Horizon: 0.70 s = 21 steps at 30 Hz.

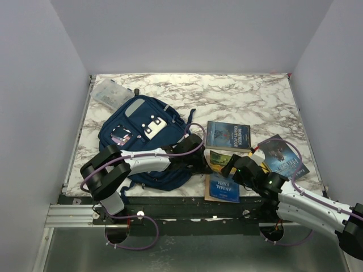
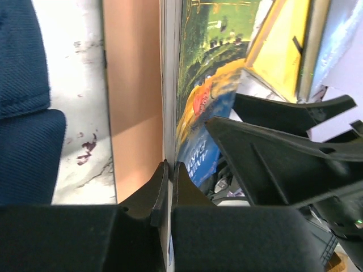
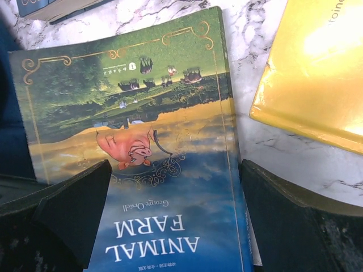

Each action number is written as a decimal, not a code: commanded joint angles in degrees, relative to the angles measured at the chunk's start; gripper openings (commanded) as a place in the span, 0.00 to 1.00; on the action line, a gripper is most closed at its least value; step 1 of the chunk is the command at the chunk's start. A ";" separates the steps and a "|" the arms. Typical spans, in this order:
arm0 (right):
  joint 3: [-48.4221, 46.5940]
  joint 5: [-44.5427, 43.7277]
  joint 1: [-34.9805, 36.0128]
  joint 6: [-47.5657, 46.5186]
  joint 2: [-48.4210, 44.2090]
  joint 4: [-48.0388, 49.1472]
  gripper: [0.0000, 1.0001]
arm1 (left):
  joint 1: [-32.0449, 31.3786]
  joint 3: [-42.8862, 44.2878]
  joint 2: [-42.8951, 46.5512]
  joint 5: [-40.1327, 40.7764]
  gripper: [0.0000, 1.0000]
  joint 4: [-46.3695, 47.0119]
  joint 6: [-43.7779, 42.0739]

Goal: Pack the student bag
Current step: Pick up the book from the center of the board.

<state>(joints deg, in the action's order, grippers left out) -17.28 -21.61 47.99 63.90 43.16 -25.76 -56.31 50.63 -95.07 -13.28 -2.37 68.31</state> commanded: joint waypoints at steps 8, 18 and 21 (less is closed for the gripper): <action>-2.03 3.80 0.44 0.56 0.36 -0.08 1.00 | 5.20 -3.70 13.36 -5.03 0.00 8.27 -0.98; -5.36 16.41 0.45 -2.29 -9.40 10.77 1.00 | 13.39 -6.49 27.94 -4.69 0.00 8.77 -1.73; -4.04 16.34 0.45 0.21 -13.58 16.34 1.00 | 15.48 -5.98 29.84 -5.20 0.00 9.78 -1.02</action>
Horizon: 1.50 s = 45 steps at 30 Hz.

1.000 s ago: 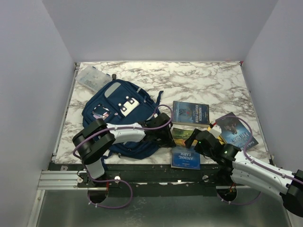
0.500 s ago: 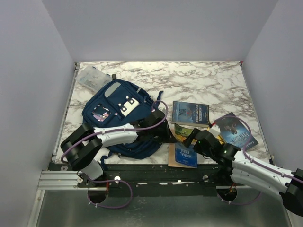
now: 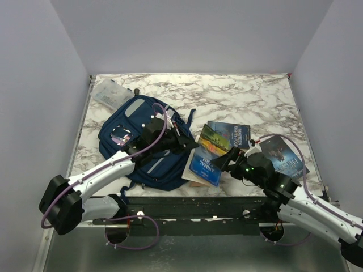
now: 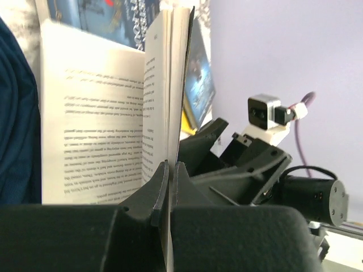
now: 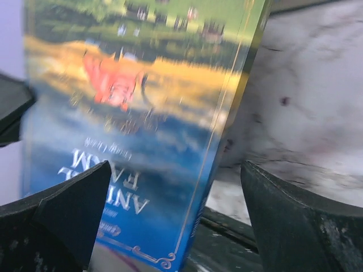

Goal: Pack the student bag
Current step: Pick up the book from the center of the board.

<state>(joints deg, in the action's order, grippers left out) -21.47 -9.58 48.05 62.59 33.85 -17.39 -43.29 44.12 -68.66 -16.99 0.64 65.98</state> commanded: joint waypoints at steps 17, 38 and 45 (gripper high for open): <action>0.60 2.26 0.38 12.64 -0.18 33.35 0.24 | 3.30 -4.79 8.15 -1.63 0.00 14.03 7.31; -33.74 20.43 0.17 -15.78 20.36 22.40 0.01 | 11.56 3.34 31.77 7.42 0.98 -27.57 -20.51; -39.18 32.46 -1.22 -11.95 27.09 27.35 0.01 | 14.51 2.42 42.86 9.17 0.98 -32.72 -16.54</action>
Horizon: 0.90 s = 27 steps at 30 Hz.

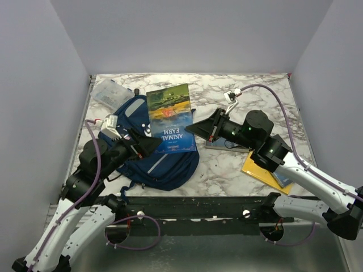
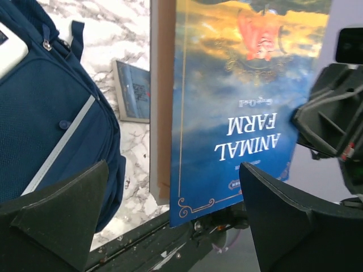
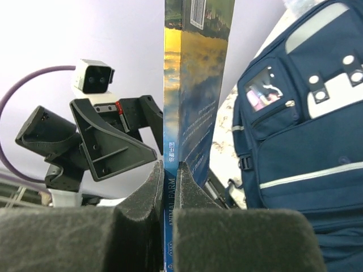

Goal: Pack the student bag
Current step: Pick up the book from the center of the board.

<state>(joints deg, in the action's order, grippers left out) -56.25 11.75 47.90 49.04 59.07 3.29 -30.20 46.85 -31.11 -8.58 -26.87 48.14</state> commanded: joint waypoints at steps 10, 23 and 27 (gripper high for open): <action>-7.95 27.90 -3.47 12.21 6.55 15.90 0.01 | 1.72 -8.09 15.04 -6.16 0.98 13.37 15.54; -9.74 33.25 -3.43 13.78 9.35 13.79 0.01 | 1.72 -10.71 14.68 -14.53 0.72 30.58 21.46; -8.81 29.10 -3.43 12.16 8.69 11.10 0.00 | 1.72 -11.68 16.99 -10.26 0.44 30.59 19.53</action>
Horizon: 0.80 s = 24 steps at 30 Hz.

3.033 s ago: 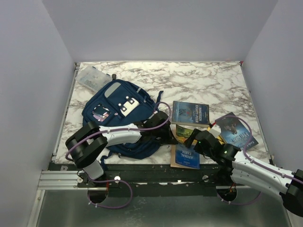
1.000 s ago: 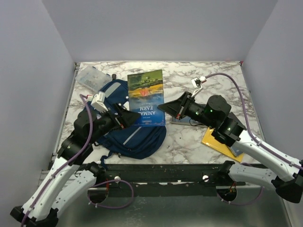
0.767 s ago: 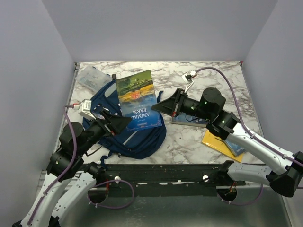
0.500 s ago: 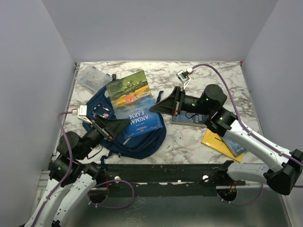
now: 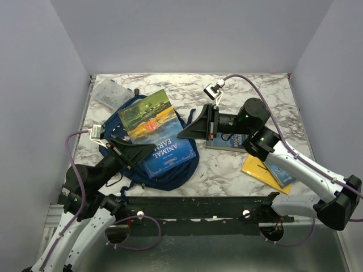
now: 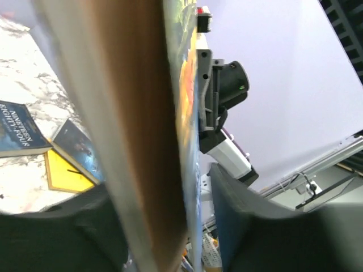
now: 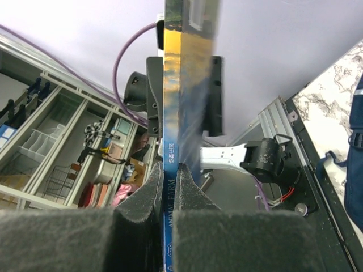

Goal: Pack the student bag
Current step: Pick up the book from the center of the board.

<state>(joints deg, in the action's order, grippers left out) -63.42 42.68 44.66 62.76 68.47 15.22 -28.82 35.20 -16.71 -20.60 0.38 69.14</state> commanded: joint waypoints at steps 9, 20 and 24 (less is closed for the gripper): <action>7.08 -9.97 2.20 9.04 0.62 14.48 0.44 | 0.34 -3.78 2.87 15.39 0.00 7.42 0.53; 15.89 -40.34 17.34 10.72 3.76 34.11 0.64 | 0.34 -4.54 -4.55 21.53 0.00 20.90 5.41; 16.07 -49.31 18.90 11.16 5.57 36.06 0.51 | 0.34 -5.52 -5.09 21.80 0.00 22.18 6.34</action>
<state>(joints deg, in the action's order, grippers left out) -47.86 6.85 62.17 72.47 72.25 43.88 -28.82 30.06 -21.87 -0.60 14.66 73.56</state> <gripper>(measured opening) 0.573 0.086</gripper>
